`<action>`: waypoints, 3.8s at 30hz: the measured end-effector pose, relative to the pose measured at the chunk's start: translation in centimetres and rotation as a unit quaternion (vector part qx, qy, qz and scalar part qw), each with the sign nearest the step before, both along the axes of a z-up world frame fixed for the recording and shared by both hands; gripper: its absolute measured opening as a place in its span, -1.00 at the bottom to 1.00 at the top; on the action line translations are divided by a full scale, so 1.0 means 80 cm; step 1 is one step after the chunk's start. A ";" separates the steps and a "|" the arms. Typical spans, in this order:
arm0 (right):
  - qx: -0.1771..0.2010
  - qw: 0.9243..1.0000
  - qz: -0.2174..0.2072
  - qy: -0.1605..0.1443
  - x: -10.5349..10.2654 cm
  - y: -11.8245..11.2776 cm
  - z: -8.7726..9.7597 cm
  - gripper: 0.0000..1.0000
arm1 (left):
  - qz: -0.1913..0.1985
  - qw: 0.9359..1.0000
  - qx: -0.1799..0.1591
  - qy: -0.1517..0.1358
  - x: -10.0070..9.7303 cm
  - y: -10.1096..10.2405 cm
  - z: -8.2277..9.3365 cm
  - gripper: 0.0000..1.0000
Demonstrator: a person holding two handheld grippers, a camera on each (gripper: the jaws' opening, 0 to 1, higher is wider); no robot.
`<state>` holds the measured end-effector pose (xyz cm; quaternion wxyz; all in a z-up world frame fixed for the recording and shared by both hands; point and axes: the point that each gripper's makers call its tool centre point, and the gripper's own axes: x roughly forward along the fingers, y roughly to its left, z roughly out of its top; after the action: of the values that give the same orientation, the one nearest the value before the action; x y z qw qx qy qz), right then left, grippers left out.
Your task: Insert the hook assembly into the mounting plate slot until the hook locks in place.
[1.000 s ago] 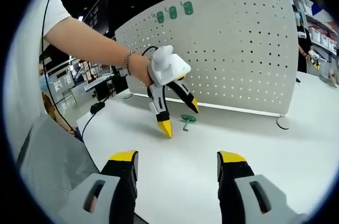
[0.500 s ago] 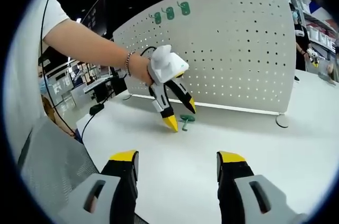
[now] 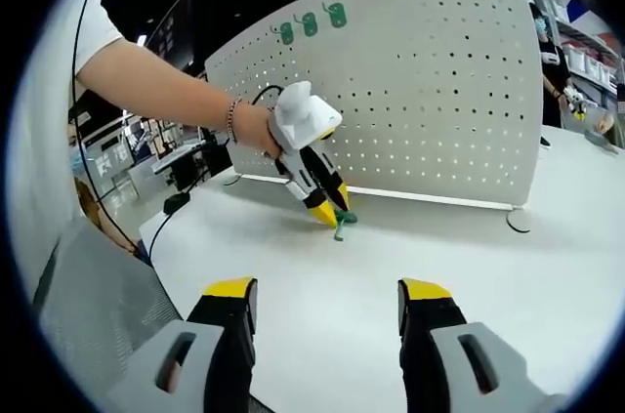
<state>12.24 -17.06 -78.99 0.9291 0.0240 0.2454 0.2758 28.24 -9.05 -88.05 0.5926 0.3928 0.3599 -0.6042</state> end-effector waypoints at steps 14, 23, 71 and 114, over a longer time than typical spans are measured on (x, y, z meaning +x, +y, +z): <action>0.001 1.000 -0.004 0.000 0.001 -0.002 0.000 0.08 | -0.009 1.000 0.002 -0.008 0.000 0.001 -0.001 -0.88; 0.001 1.000 -0.005 0.001 0.001 -0.002 0.000 0.09 | -0.015 1.000 0.002 -0.013 0.000 0.002 -0.002 -0.93; 0.007 1.000 -0.018 -0.005 0.005 -0.009 0.004 0.11 | 0.076 0.983 -0.169 -0.018 -0.005 -0.009 0.060 -0.94; 0.014 1.000 -0.008 -0.027 0.007 -0.002 0.016 0.15 | 0.176 0.919 -0.339 -0.096 -0.033 0.035 0.183 -0.94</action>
<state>12.84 -17.25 -77.73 0.9371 0.0320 0.2163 0.2722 25.63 -6.23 -73.39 0.8189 0.1547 0.1383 -0.5350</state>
